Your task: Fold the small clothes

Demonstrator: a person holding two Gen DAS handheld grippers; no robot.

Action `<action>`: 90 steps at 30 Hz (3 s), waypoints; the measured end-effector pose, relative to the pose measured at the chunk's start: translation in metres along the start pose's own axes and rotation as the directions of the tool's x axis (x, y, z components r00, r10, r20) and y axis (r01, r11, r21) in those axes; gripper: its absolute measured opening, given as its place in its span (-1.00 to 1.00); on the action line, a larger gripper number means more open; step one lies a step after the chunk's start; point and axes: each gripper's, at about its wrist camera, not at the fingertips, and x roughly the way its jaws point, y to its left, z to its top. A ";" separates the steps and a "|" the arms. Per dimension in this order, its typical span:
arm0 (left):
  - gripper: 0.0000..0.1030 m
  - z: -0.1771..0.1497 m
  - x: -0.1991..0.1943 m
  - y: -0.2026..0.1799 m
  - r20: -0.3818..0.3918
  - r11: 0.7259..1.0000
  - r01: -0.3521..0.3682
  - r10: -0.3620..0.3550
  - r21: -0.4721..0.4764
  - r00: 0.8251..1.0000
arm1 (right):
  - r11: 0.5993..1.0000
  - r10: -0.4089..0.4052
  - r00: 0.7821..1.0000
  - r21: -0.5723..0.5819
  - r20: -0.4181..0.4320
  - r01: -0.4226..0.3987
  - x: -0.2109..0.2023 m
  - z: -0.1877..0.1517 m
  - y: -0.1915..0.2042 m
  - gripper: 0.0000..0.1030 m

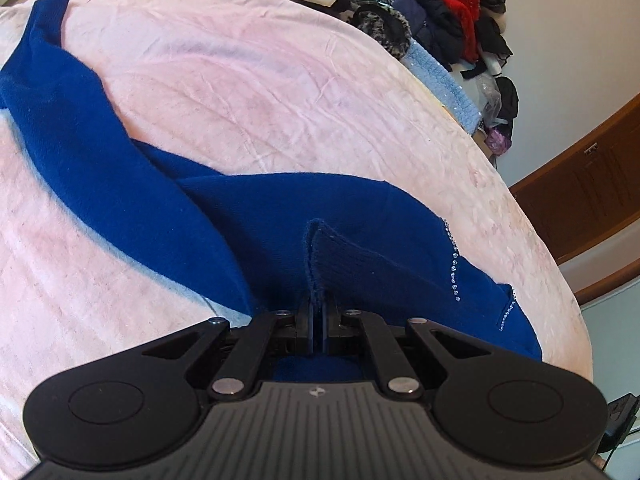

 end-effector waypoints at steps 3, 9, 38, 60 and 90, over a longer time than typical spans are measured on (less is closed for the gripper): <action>-0.93 0.000 -0.004 -0.001 0.003 1.000 0.001 -0.001 0.013 1.000 | 0.999 -0.009 0.999 -0.045 0.051 0.011 -0.012 -0.001 0.005 -0.84; -0.93 -0.003 0.016 0.000 -0.032 0.998 -0.049 0.050 0.035 0.998 | 0.999 -0.031 0.998 -0.038 0.050 0.033 -0.006 -0.002 -0.004 -0.87; 0.08 -0.030 -0.001 0.005 0.083 0.989 0.145 -0.147 0.039 0.986 | 0.929 0.151 0.982 -0.357 0.111 -0.103 -0.006 -0.095 0.068 0.29; 0.35 0.162 -0.034 0.172 0.327 0.853 -0.417 0.509 -0.314 0.796 | 0.925 0.232 0.969 -0.329 0.087 -0.192 -0.004 -0.090 0.062 0.62; -0.88 0.067 -0.117 -0.053 0.513 0.925 0.174 -0.336 0.337 0.790 | 0.925 0.278 0.957 -0.290 0.080 -0.245 -0.003 -0.088 0.057 0.72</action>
